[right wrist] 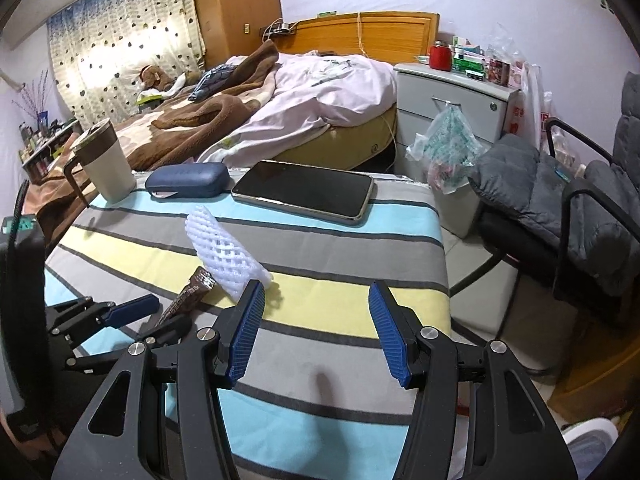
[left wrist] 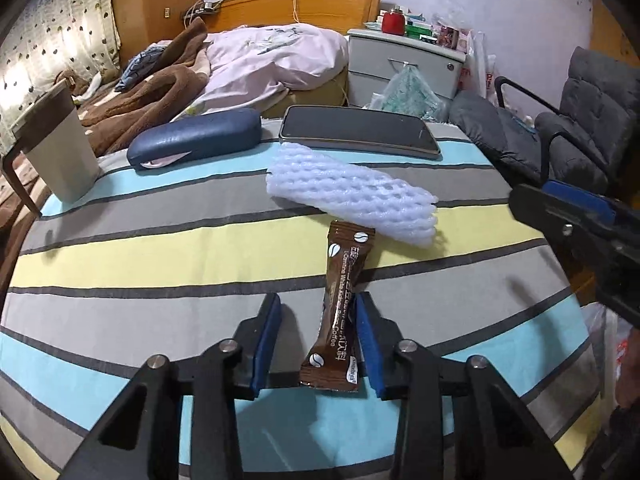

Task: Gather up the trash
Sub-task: 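Grasp the second brown wrapper with the left tool while the right tool grasps the white foam net sleeve, then carry the wrapper and foam sleeve over the white bin and open both tools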

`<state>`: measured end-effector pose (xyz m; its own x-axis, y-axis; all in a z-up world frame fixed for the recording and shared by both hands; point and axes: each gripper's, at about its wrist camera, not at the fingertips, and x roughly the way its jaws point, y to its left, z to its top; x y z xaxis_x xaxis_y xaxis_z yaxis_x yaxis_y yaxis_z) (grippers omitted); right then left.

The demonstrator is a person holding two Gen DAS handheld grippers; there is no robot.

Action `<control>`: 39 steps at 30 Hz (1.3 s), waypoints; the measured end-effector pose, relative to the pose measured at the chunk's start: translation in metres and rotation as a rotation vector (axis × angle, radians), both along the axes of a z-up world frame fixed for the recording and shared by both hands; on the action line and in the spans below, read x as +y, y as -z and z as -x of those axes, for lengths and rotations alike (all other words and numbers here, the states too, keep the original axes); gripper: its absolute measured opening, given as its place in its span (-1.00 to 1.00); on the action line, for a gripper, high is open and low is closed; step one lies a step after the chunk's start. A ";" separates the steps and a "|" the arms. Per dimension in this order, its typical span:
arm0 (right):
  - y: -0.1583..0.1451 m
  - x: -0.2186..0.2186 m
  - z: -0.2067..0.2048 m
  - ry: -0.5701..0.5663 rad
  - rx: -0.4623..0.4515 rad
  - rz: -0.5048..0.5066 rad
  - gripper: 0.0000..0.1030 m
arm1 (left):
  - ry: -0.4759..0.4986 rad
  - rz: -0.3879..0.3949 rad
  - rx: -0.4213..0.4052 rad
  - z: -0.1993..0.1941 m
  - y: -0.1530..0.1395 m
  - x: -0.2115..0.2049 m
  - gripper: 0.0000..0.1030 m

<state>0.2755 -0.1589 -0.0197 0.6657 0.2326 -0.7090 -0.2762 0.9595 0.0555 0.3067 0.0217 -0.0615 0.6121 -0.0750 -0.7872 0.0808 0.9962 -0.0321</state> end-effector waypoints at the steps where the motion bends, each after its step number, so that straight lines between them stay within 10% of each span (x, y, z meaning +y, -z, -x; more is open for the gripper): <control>1: 0.000 0.001 -0.001 -0.005 0.000 0.003 0.09 | -0.005 0.008 0.000 0.000 0.000 0.002 -0.58; 29: 0.029 0.065 -0.030 -0.221 0.063 0.093 0.09 | -0.146 0.115 -0.014 0.019 0.001 0.085 -0.68; 39: 0.025 0.053 -0.020 -0.169 0.075 0.022 -0.43 | -0.143 0.122 -0.027 0.030 -0.005 0.082 -0.68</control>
<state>0.2955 -0.1063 -0.0443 0.5639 0.3206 -0.7611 -0.4293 0.9011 0.0615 0.2770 0.1037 -0.0569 0.6438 -0.0796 -0.7611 -0.0591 0.9864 -0.1531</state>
